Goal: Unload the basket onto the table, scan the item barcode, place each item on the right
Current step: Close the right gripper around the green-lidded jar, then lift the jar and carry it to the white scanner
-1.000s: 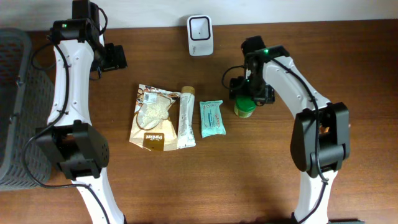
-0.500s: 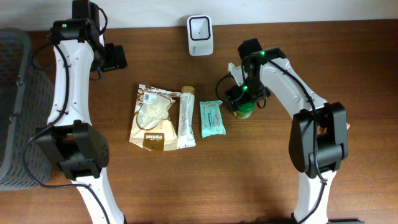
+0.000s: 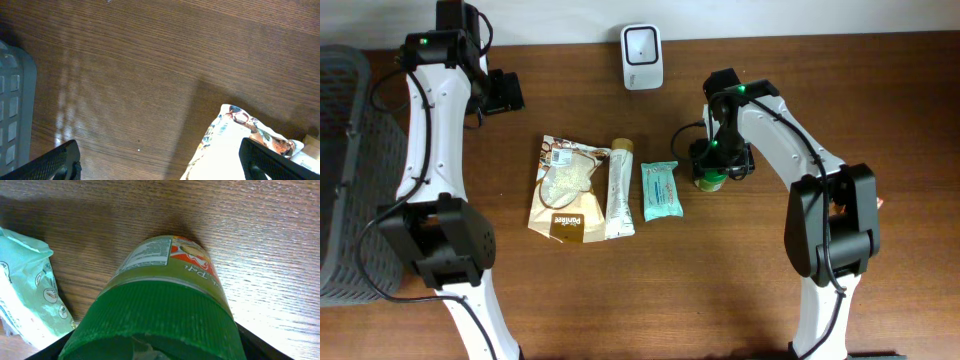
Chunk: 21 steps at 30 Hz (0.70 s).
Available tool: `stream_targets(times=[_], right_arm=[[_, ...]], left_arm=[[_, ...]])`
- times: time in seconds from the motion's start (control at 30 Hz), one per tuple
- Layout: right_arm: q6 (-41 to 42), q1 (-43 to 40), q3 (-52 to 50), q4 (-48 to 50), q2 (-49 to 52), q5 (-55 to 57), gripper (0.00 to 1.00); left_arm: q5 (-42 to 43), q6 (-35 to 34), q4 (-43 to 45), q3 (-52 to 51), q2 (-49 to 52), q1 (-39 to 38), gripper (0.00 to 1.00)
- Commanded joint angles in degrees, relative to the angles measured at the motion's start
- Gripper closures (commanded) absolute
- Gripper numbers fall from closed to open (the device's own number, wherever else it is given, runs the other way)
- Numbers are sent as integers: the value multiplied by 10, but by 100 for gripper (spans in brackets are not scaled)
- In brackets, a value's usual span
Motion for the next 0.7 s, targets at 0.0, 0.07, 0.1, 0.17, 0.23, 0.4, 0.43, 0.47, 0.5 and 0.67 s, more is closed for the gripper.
stream_targets(times=[0.0, 0.07, 0.1, 0.17, 0.23, 0.4, 0.43, 0.47, 0.5, 0.67], right_arm=[[14, 0, -3, -3, 4, 5, 31], [14, 0, 3, -2, 4, 5, 35], [9, 0, 7, -2, 4, 5, 38], [0, 0, 25, -3, 4, 5, 44], [-2, 0, 45, -9, 4, 5, 44], [-13, 1, 117, -42, 2, 5, 49], [-14, 2, 132, -51, 2, 5, 49], [-14, 3, 147, -63, 2, 5, 50], [-10, 4, 161, -77, 2, 5, 50], [70, 5, 179, -145, 2, -50, 53]], left_arm=[[6, 9, 1, 12, 0, 2, 1], [6, 9, 1, 12, 0, 2, 1], [6, 9, 1, 12, 0, 2, 1], [6, 9, 1, 12, 0, 3, 1], [6, 9, 1, 12, 0, 3, 1], [6, 9, 1, 12, 0, 2, 1], [6, 9, 1, 12, 0, 2, 1], [6, 9, 1, 12, 0, 2, 1], [6, 9, 1, 12, 0, 2, 1], [6, 9, 1, 12, 0, 2, 1]])
